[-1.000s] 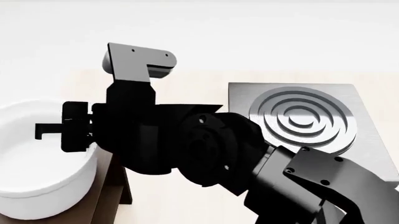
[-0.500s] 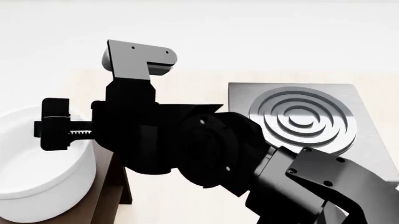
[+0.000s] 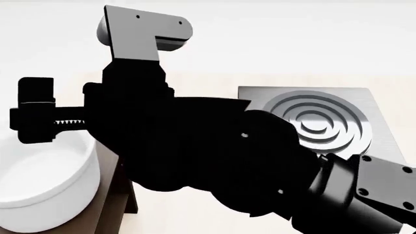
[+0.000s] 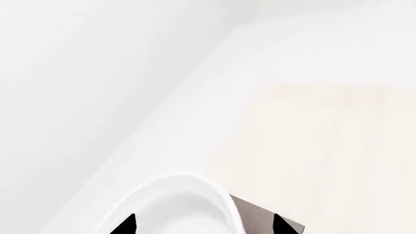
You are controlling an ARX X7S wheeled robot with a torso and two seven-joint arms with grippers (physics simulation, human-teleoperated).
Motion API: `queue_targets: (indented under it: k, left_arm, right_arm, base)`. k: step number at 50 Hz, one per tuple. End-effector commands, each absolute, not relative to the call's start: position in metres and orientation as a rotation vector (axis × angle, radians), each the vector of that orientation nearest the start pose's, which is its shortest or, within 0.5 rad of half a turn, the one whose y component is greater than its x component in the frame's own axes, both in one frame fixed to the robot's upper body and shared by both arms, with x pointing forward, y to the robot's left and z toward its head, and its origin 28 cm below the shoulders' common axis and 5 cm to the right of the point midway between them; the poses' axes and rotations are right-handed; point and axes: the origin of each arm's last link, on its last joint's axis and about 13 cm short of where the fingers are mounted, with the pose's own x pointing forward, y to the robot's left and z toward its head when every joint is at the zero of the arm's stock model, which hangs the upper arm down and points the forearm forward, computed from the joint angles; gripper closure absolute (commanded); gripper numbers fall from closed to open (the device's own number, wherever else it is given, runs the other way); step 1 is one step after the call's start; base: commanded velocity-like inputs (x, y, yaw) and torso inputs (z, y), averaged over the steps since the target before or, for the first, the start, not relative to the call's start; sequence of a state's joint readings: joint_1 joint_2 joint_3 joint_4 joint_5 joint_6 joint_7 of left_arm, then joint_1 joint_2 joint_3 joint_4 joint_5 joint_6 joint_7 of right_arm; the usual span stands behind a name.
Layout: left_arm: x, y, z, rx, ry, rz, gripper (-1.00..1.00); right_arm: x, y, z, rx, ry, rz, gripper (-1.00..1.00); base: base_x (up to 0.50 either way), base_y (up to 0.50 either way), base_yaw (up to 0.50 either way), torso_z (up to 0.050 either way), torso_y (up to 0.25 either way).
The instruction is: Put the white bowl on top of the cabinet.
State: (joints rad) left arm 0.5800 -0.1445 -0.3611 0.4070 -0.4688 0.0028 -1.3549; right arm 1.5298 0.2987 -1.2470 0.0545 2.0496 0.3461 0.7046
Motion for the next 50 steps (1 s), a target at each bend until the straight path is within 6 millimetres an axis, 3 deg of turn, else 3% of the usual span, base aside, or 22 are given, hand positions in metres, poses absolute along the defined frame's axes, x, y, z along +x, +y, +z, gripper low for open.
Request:
queue_targets:
  k: [1,14,30,50]
  left_arm:
    - [0.073,0.294,0.032,-0.090,0.187,1.626,-1.00]
    - [0.073,0.294,0.032,-0.087,0.187,1.626,-1.00]
    - [0.075,0.294,0.032,-0.084,0.189,1.623,-1.00]
    - [0.074,0.294,0.031,-0.084,0.190,1.624,-1.00]
  right_arm:
    - [0.264,0.018,0.312,0.273,0.367,0.679,-1.00]
    - [0.245,0.003,0.329,0.284,0.206,0.584,-1.00]
    - [0.205,-0.014,0.354,0.284,0.021,0.553,-1.00]
    - [0.196,-0.037,0.372,0.341,-0.155,0.414,-1.00]
  base:
    - [0.00,0.00,0.00,0.000,0.000]
    - [0.00,0.00,0.00,0.000,0.000]
    - [0.00,0.00,0.00,0.000,0.000]
    - [0.00,0.00,0.00,0.000,0.000]
